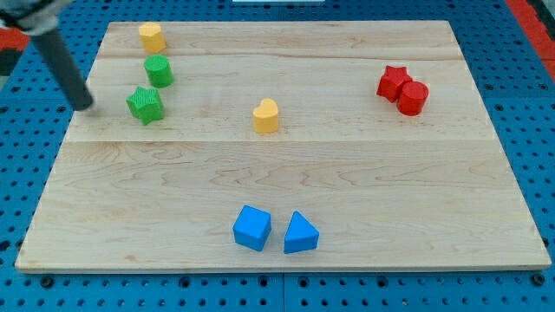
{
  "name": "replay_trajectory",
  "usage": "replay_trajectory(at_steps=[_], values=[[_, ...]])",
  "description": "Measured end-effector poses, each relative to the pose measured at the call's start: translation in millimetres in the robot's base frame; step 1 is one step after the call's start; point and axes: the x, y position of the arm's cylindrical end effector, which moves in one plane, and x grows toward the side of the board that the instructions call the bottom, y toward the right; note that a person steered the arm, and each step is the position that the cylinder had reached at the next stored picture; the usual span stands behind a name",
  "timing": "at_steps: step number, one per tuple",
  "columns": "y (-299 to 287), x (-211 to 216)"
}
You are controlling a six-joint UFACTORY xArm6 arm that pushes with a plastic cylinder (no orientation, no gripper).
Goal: Move the green blocks at the center of the board
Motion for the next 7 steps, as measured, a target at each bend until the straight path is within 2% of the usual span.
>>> replay_trajectory(at_steps=[1, 2, 3, 5, 7], values=[[88.5, 13.7], [98.2, 1.6], [60.9, -18.6], [47.7, -58.9], [5.9, -102.3]])
